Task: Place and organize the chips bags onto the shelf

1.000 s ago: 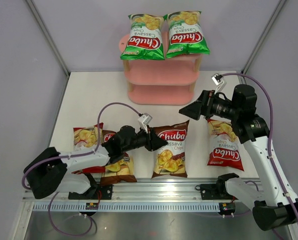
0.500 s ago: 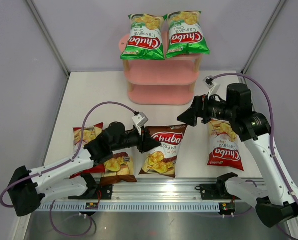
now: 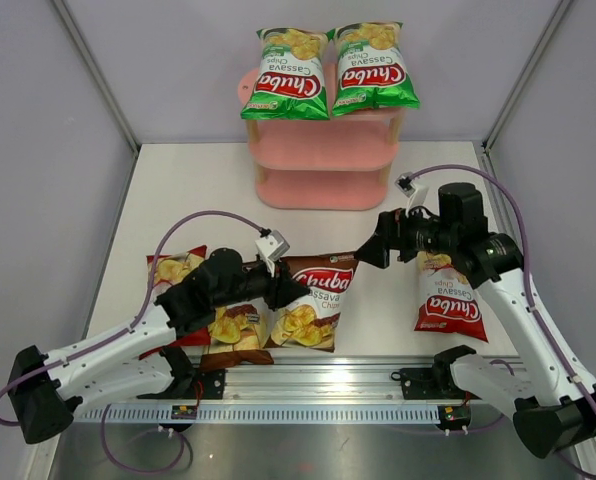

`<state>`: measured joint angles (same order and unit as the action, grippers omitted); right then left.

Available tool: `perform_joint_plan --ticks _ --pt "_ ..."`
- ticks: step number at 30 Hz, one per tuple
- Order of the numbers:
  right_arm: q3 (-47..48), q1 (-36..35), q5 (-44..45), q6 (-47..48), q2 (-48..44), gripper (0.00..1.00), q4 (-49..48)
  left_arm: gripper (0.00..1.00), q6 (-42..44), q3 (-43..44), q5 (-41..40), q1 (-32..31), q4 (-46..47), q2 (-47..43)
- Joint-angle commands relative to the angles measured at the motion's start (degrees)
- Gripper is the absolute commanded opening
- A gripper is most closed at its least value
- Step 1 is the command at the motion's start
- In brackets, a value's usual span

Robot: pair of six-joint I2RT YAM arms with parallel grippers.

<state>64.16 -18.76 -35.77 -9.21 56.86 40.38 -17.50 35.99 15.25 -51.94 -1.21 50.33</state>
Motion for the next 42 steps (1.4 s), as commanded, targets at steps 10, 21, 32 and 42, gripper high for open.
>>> perform_joint_plan --ticks 10,21,32,42 --pt "7.65 -12.7 4.77 12.81 6.16 0.99 10.33 0.0 7.56 1.81 17.79 -2.54 5.43 6.54" --pt "5.01 -19.63 -4.13 14.13 6.15 0.99 13.4 0.0 8.97 3.11 23.78 -3.69 5.44 3.9" --pt "-0.08 -22.98 -3.07 12.82 7.91 0.9 11.22 0.0 10.03 8.92 22.19 -3.69 3.14 7.33" --pt "-0.7 -23.86 -4.31 12.73 10.37 0.59 10.51 0.0 9.59 11.21 22.02 -1.06 3.76 7.68"
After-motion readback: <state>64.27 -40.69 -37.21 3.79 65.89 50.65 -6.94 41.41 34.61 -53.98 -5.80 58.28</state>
